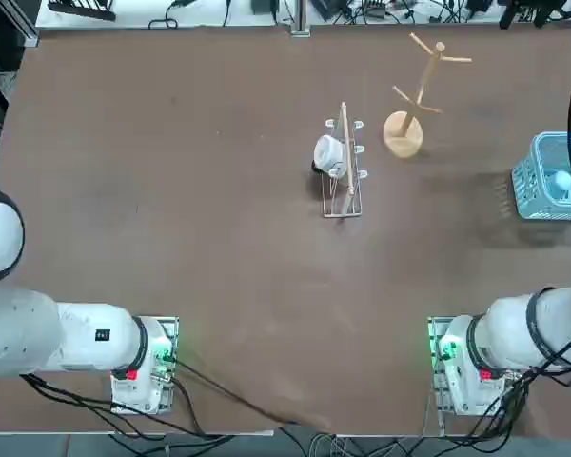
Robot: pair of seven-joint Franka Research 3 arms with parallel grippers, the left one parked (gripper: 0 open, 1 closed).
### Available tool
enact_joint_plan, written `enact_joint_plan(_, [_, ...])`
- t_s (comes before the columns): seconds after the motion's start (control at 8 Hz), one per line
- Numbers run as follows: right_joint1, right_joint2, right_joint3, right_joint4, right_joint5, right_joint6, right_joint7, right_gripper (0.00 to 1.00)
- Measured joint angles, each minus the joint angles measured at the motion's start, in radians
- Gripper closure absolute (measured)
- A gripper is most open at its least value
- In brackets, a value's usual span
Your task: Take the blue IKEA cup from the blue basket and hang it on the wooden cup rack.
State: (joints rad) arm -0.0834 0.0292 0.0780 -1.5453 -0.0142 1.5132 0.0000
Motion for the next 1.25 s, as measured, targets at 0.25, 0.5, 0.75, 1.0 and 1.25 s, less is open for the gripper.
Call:
enact_joint_plan(0.25, [0.002, 0.0, 0.0, 0.0, 0.0, 0.0, 0.0, 0.0])
enact_joint_plan(0.5, [0.002, 0.005, -0.004, -0.003, -0.003, -0.01, -0.002, 0.0])
enact_joint_plan(0.75, [-0.045, 0.029, -0.022, -0.028, -0.01, -0.047, -0.023, 0.0])
enact_joint_plan(1.0, [-0.149, 0.059, -0.033, -0.064, -0.021, -0.05, -0.096, 0.0])
enact_joint_plan(1.25, [-0.247, 0.061, -0.037, -0.149, -0.069, -0.011, -0.244, 0.0])
